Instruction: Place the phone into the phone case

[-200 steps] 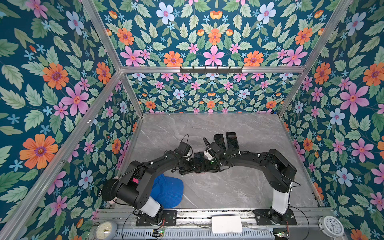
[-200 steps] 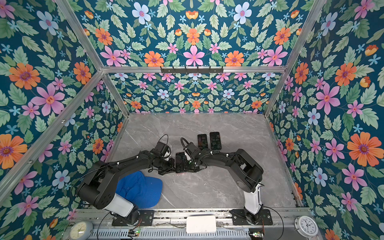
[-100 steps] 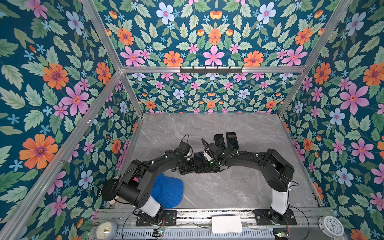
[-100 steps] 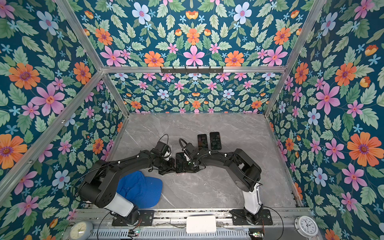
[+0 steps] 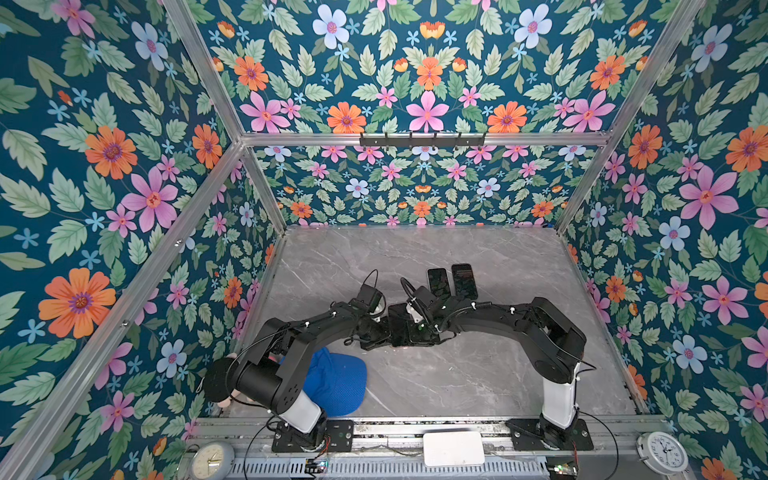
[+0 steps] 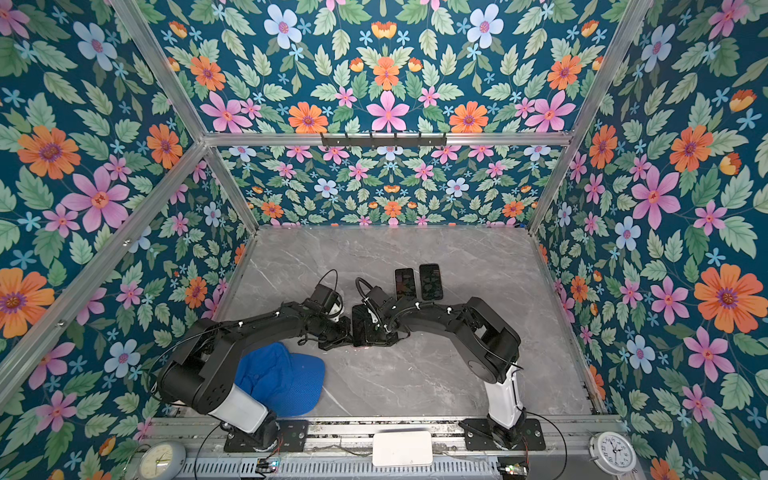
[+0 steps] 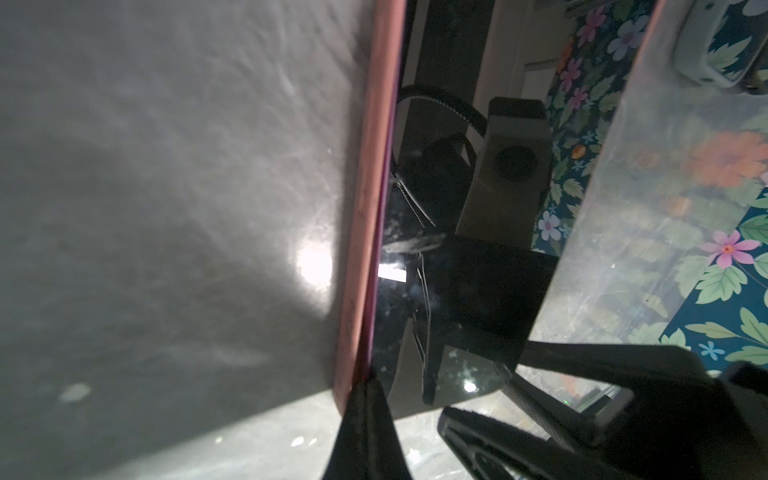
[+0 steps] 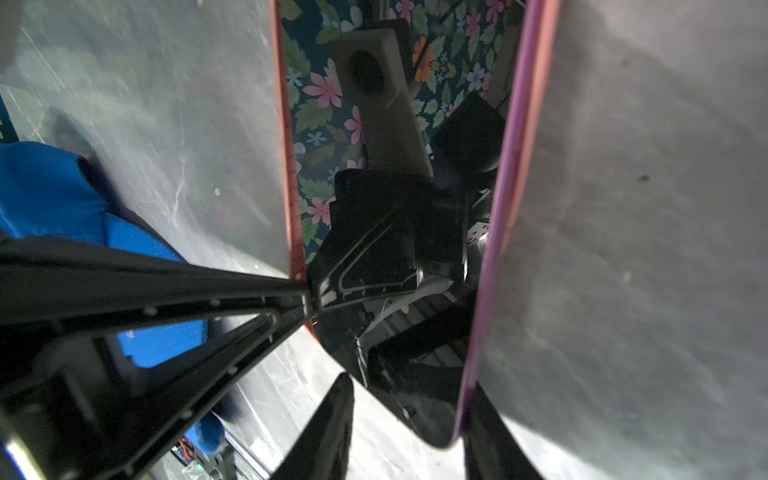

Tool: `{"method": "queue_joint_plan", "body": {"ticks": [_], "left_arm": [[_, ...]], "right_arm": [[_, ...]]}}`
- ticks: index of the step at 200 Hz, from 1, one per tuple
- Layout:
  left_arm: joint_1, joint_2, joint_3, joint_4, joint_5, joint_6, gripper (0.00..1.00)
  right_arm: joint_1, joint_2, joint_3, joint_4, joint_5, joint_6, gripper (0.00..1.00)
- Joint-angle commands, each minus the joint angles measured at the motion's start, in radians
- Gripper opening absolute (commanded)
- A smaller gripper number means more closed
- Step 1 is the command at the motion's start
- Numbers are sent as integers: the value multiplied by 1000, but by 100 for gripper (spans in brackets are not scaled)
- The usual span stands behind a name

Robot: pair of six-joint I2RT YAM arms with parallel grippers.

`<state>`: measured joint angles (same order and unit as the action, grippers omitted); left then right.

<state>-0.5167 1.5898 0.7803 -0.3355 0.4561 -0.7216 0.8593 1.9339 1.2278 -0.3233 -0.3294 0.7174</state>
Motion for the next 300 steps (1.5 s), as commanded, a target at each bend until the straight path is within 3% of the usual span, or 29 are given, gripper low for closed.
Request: {"method": "queue_joint_plan", "body": {"ticks": [1,37,115,179,258,300], "left_arm": [[-5,-5,9,-49,-67,19,4],[-5,-19,37,-77,-90,30,16],[-5,-44,45,-88,-100,37,26],[0,-73,30,-92,-103,41,28],[17,-37,-16,-54,-74,51,27],[27,-37,-27,-54,-82,53,18]], "right_arm": [[8,-25,11,41,-40,-25,42],[9,-39,21,2,-13,-35,44],[0,-20,41,-46,6,-36,46],[-2,-20,47,-64,18,-32,46],[-2,4,56,-52,-4,-26,37],[-2,13,61,-46,-16,-24,34]]}}
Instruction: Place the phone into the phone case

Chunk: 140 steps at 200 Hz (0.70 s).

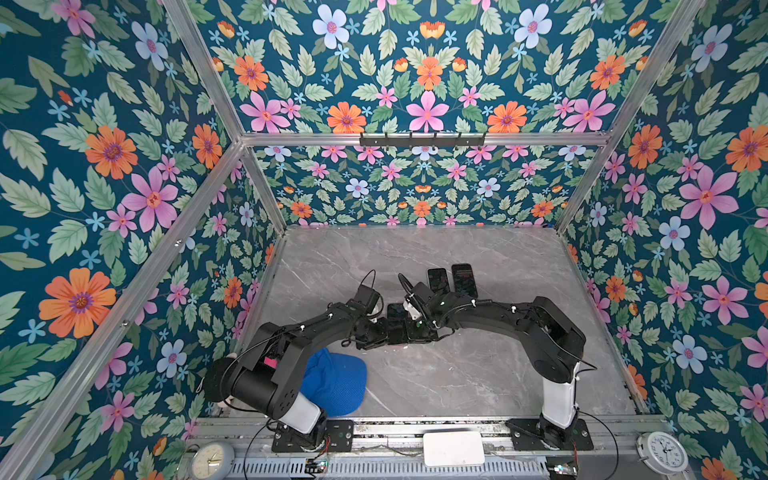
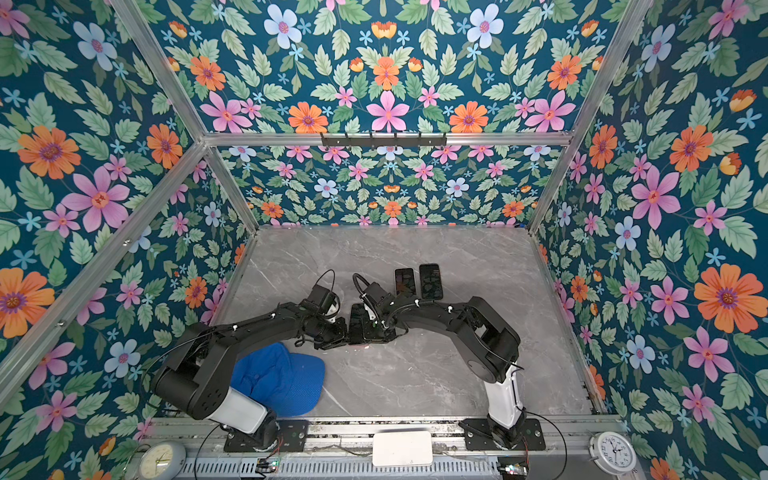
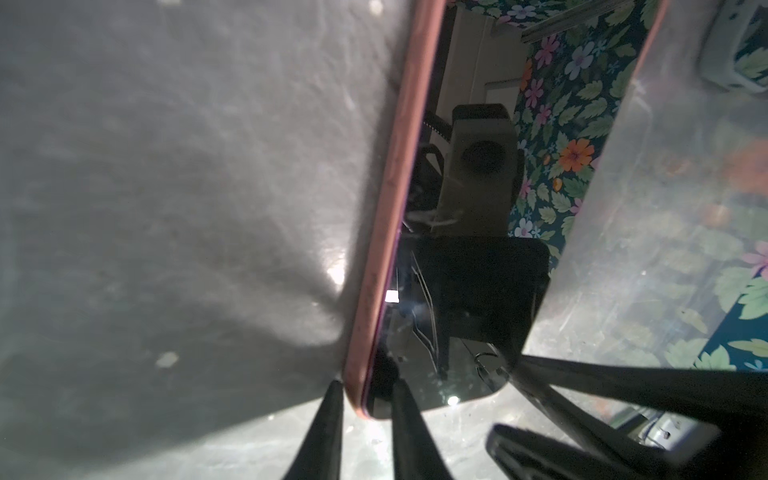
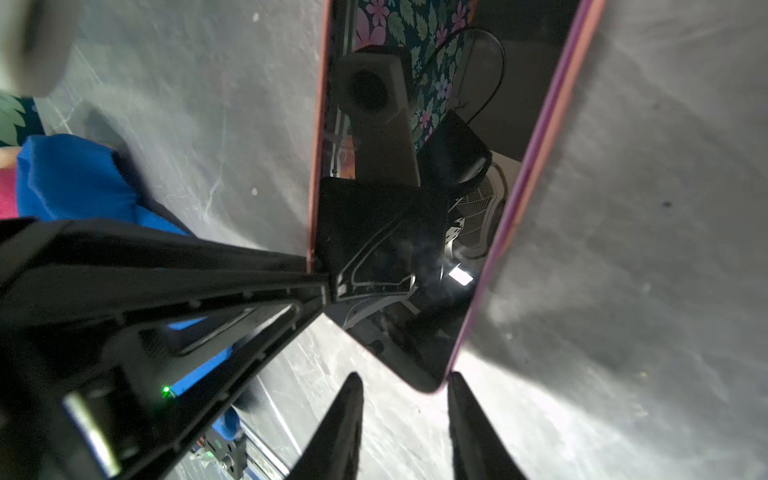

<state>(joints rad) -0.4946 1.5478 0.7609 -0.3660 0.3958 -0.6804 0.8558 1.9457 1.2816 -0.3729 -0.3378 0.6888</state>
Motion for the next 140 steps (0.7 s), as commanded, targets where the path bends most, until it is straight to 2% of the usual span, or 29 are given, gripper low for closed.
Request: {"method": "queue_joint_plan", "body": {"ticks": [1,44,106,140], "left_arm": [[5,6,-8,-24,-21,13,18],[5,-4,-9,-7,-8,7,18],[5,-26,-50,104,79,-41,25],[5,-26,-66,145,108,-56,25]], "right_arm": [[2,2,6,3,-7,5,34],[6,12,13,6,-15,5,29],[9,22,22,6,-20,4,19],[10,28,28,8,-24,3,14]]}}
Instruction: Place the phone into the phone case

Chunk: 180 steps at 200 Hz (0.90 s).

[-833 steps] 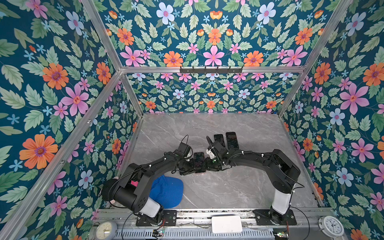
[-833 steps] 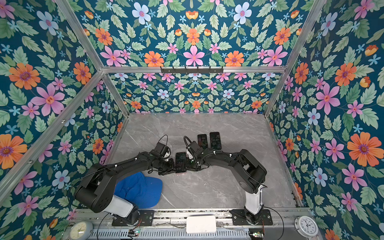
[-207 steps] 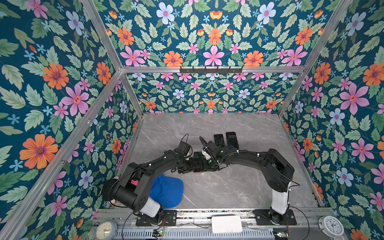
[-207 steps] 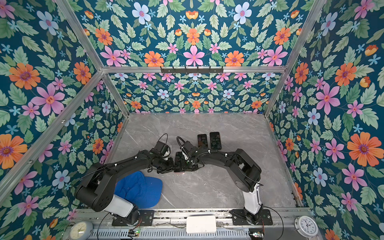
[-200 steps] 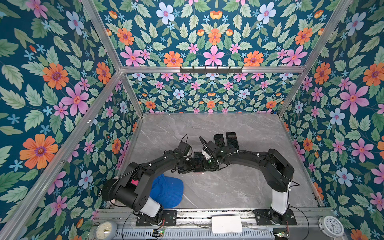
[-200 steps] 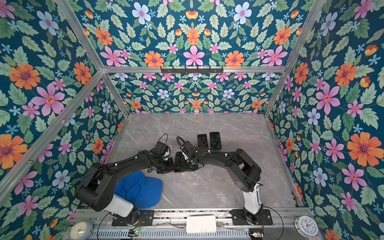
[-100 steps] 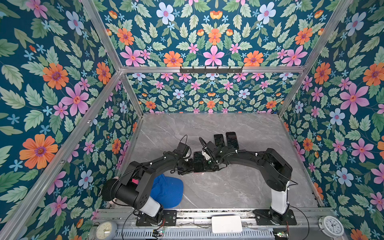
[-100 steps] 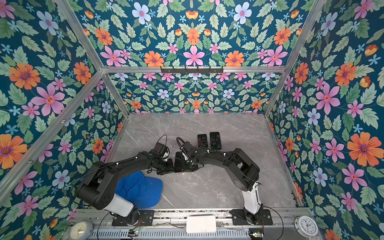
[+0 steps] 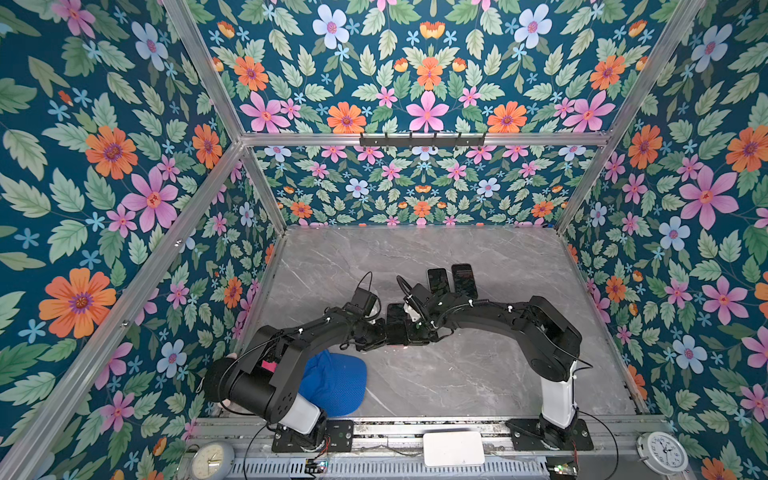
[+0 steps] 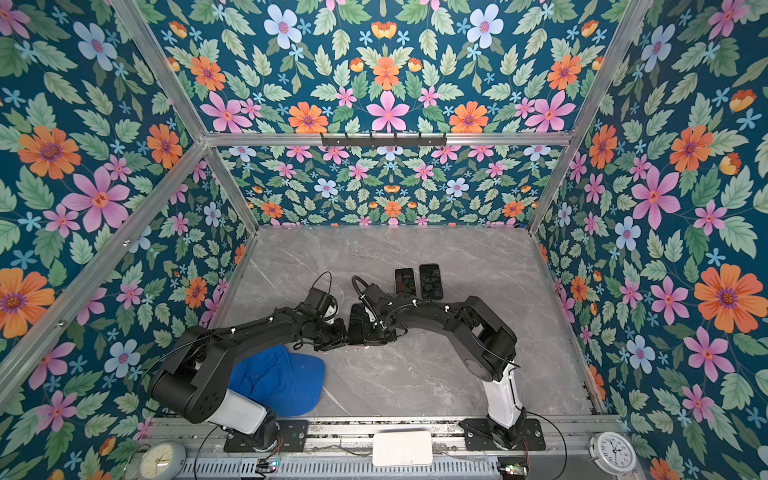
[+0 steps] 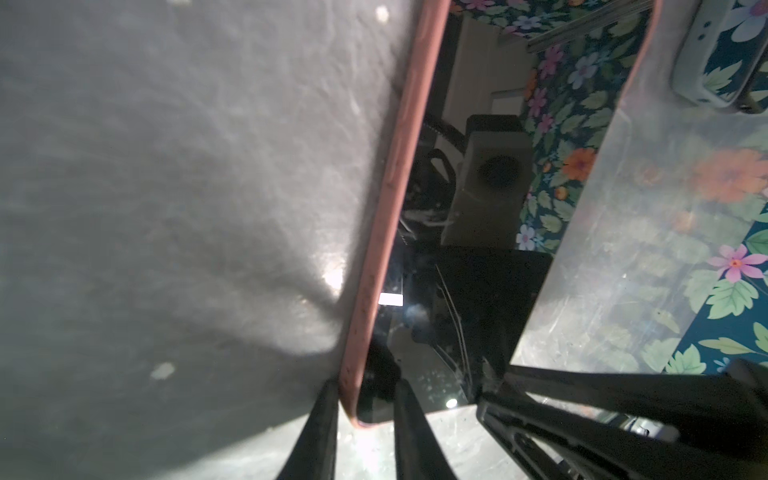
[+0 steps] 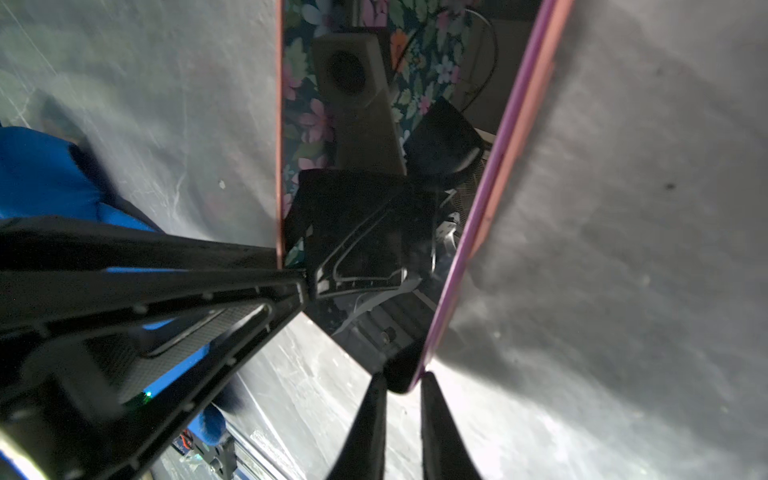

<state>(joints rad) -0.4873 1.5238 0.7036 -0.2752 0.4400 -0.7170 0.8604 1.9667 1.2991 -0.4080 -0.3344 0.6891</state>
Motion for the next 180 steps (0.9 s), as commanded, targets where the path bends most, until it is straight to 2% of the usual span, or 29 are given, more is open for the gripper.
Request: {"method": "queue_joint_plan", "body": {"ticks": [1,33,90,124,147,180], "left_arm": [[-2,-3,-9,56,63,-20,25],[-4,-9,-24,92,85,-38,25],[-2,-29,-31,86,81,-37,25],[26,-49,-34,70,73,-23,27],[42,-48,-24,68,80,-8,38],[48,-37,-24,82,85,-6,39]], "right_arm": [[6,7,10,44,-28,3,13],[6,16,18,46,-31,3,9],[6,6,24,10,0,1,9],[2,-43,-4,-9,54,9,15],[-1,-39,-2,-6,56,12,19],[-4,-31,8,-9,63,12,23]]}}
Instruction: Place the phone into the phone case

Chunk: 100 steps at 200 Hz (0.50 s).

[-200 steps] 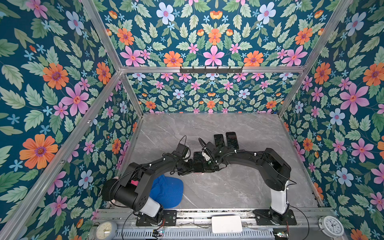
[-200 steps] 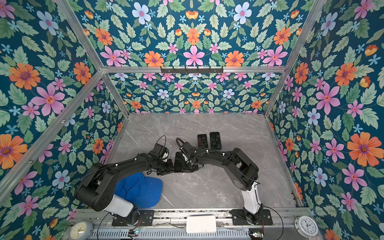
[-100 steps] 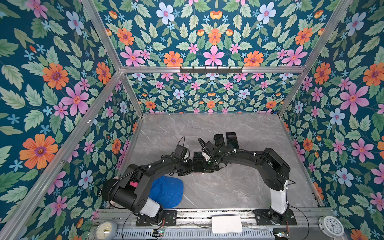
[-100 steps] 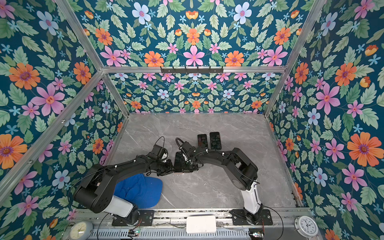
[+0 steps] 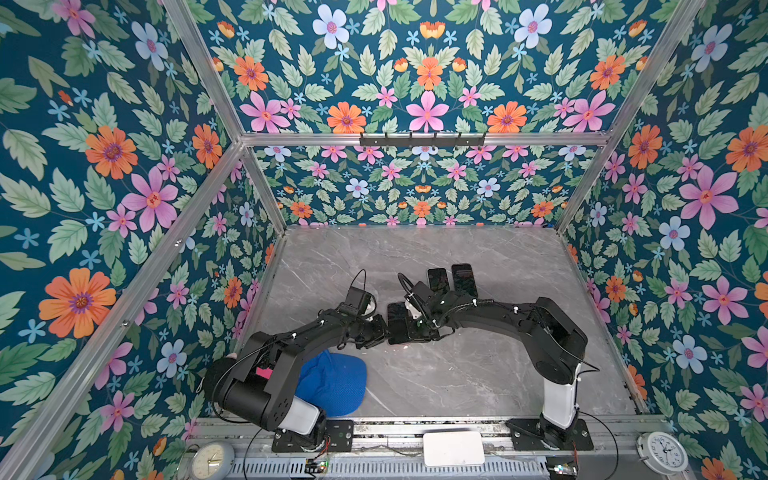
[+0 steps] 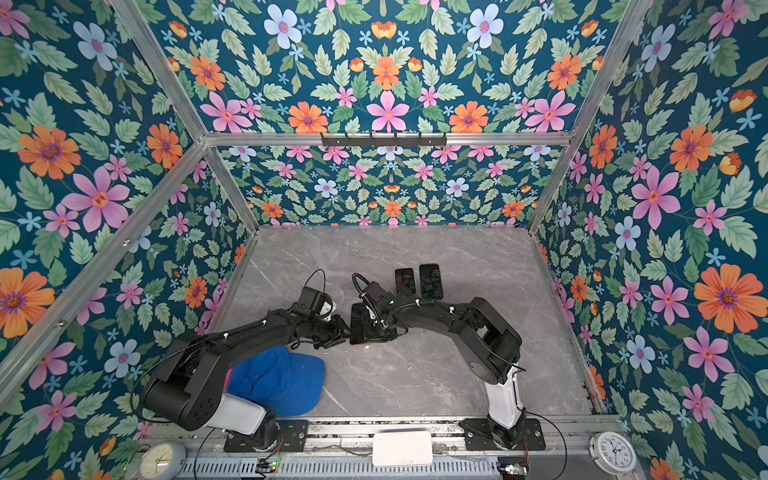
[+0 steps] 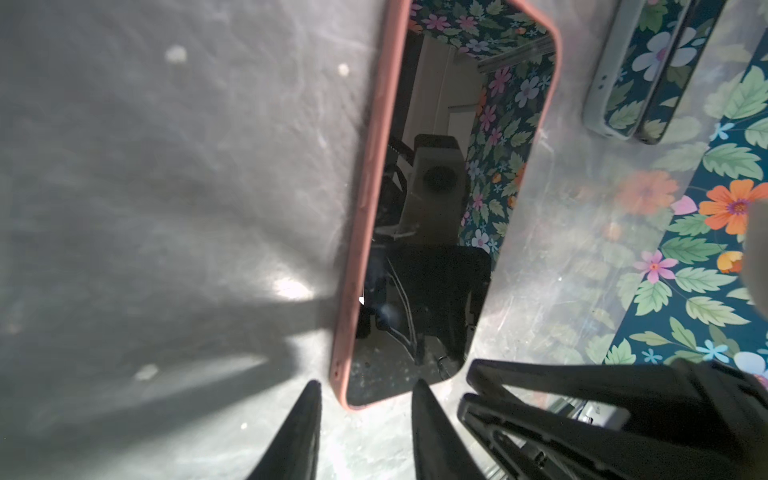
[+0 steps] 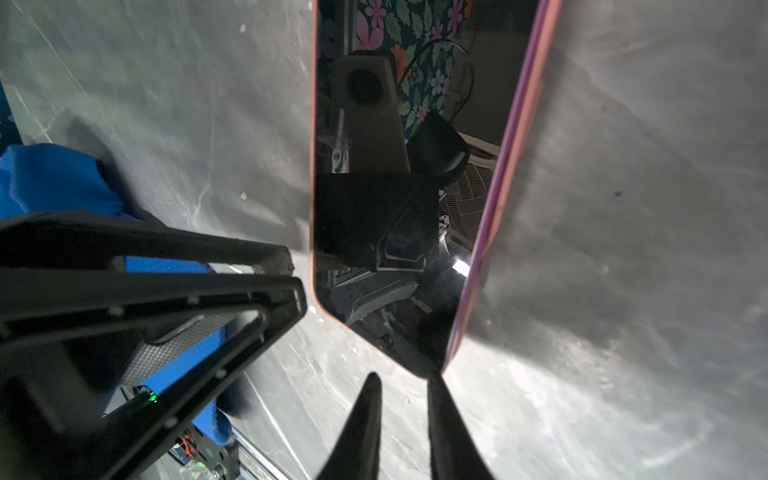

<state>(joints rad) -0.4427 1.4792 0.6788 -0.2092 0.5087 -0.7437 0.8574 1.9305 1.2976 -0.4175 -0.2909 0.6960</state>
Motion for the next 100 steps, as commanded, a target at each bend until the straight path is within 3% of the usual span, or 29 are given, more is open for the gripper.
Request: {"method": "queue_joint_plan", "body": {"ticks": [1,64,100], "left_arm": [[4,9,1,17,16,20,39],[4,46,-12,53,34,16,38],[4,55,-21,74,44,8,37]], "right_arm": [[-2,5,9,0,20,5,23],[-9,34,16,-6,19,7,24],[-9,44,14,12,-3,10,18]]}}
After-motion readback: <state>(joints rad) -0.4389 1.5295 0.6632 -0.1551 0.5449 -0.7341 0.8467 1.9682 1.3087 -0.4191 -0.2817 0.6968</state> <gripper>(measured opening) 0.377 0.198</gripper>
